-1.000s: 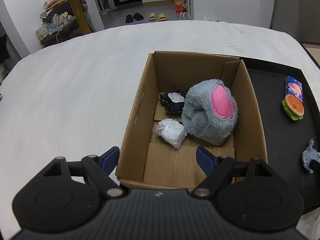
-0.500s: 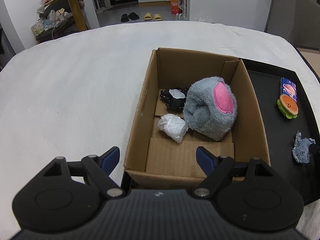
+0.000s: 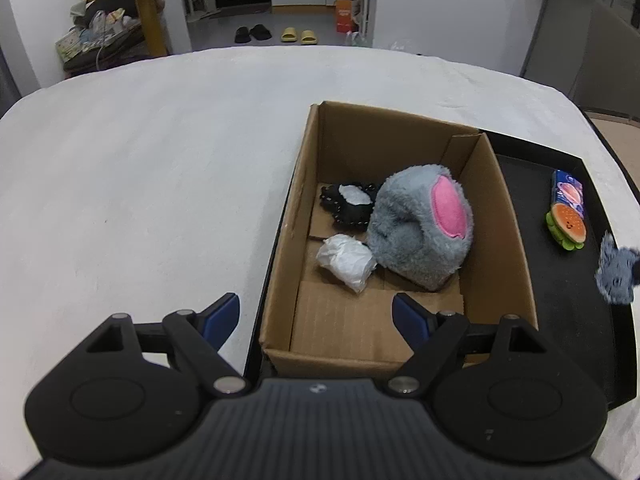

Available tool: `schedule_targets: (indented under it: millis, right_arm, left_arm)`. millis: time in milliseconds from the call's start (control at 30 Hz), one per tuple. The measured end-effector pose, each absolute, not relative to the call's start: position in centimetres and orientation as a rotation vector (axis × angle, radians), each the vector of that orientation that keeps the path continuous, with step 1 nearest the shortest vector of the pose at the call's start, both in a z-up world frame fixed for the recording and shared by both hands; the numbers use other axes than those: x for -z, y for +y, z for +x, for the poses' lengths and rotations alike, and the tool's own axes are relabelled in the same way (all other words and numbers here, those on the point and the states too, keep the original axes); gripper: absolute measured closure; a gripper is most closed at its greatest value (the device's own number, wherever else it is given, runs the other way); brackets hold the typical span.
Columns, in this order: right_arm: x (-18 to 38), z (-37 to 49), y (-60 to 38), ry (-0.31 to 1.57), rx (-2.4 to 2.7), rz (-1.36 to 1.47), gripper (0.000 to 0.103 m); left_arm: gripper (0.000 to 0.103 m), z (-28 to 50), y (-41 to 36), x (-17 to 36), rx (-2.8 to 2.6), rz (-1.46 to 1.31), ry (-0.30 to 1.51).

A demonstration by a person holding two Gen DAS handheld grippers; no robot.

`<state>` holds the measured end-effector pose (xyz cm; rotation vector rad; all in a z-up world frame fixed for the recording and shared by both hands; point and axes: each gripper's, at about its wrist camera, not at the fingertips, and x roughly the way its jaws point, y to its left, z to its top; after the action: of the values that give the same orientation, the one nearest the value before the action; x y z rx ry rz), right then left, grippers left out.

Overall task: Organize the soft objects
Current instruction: 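Carry the blue-grey cloth into the box and open the right gripper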

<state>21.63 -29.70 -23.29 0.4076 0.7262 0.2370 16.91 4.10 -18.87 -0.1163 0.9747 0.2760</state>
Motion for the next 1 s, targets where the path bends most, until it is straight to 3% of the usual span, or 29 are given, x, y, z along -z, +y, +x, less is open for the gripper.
schedule_targets:
  millis: [533,733,1000]
  right_arm:
    - [17.1,21.7,-24.1,0.640,-0.367,0.280,0.097]
    - [16.3,21.7,-22.3,0.629,-0.398,0.252,0.097]
    - [15.2,21.5,-19.5,0.605,-0.472,0.254,0.097]
  left_arm:
    - [0.021,16.9,4.8,18.1,-0.193,-0.111,0.949]
    - [0.026,16.7,5.6,18.3,-0.168,-0.127,0.952]
    - [0.040,17.0,6.9,18.4,-0.147,-0.130,0.959]
